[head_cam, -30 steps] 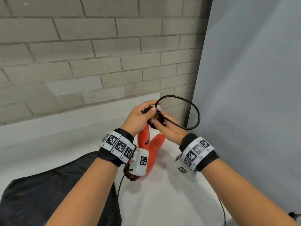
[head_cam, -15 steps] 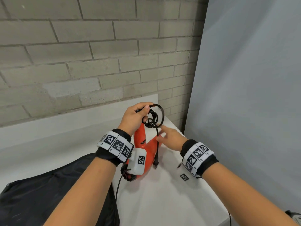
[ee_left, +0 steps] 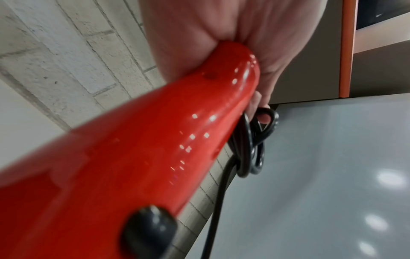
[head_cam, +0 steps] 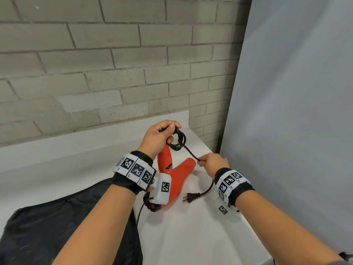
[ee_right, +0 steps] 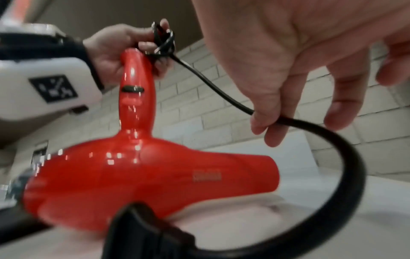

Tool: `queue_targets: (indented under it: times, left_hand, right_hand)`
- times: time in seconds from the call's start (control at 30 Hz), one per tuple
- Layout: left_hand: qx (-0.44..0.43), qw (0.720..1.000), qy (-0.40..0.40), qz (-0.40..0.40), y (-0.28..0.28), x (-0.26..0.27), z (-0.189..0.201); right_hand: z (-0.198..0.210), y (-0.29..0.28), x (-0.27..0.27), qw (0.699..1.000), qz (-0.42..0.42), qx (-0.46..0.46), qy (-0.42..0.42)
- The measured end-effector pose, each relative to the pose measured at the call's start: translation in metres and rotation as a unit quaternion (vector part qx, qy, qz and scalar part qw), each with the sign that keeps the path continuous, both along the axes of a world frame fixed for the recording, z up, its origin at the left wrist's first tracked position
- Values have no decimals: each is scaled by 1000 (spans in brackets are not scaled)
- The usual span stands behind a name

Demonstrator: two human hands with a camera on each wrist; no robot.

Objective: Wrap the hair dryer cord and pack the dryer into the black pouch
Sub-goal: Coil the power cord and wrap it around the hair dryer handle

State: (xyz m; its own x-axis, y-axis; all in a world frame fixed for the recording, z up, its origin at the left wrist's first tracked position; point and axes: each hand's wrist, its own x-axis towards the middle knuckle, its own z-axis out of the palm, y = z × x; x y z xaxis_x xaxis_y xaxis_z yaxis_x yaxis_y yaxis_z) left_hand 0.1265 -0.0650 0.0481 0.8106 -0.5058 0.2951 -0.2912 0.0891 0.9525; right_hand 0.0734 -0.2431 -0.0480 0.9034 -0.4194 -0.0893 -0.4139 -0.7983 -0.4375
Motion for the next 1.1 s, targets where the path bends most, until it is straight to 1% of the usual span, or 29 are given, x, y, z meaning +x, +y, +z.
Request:
queue_targets:
  times: [0.07,0.1,0.13,0.17,0.2,0.23,0.27,0.3,0.4,0.5,0.53,0.63,0.73,0.8,0.9,1.03,1.1]
  left_hand:
    - [9,1000,-8,-12,-2,-2,0]
    - [14,1000,-12,-19,-3,-3,0]
    - [18,999,-16,-25,-5,-4,0]
    - [21,999,-22,-29,-7,-4,-1]
    - [23,999,-28,-28,-9,-4,-1]
    - [23,999,-34,-24,-9,-4,-1]
    - [23,999,-37,-22,-10,-4,-1]
    - [20,999,-36,-23,-9,-4,-1]
    - [-2,1000,-11,-26,-7,-5,0]
    - [13,1000,-21,-12,-6,-5,0]
    - [24,999,-27,-10,-5,-5,0]
    - [52,998,-37,-1,-5,-3,1]
    - [75,996,-43,3,-4,-2,3]
    - [85,995,-53,7,-4,-2,3]
    - [91,994,-66,17,-4,-4,1]
    - [67,996,-39,33,-4,-5,1]
    - [66,997,-27,24,-4,-4,1]
  right_hand:
    - [-1,2,1,996,-4,-72,52]
    - [2,7,1,994,-1,-95,56]
    - [3,9,3,995,15,-86,41]
    - [8,13,3,998,46,-31,11]
    - [12,18,2,994,91,50,-32]
    - [20,24,-1,980,137,126,-76]
    - [27,28,-3,961,175,178,-115]
    - [32,32,-4,950,189,204,-143]
    - [40,31,-3,938,164,235,-195]
    - [53,24,-5,944,115,199,-237]
    - [60,22,-6,940,99,199,-260]
    - [79,19,-5,914,74,239,-320]
    - [94,23,-6,897,76,246,-361]
    - [102,28,-9,894,92,230,-374]
    - [109,35,-14,889,113,232,-378]
    - [111,37,-17,890,140,219,-375]
    - [109,36,-18,890,149,218,-372]
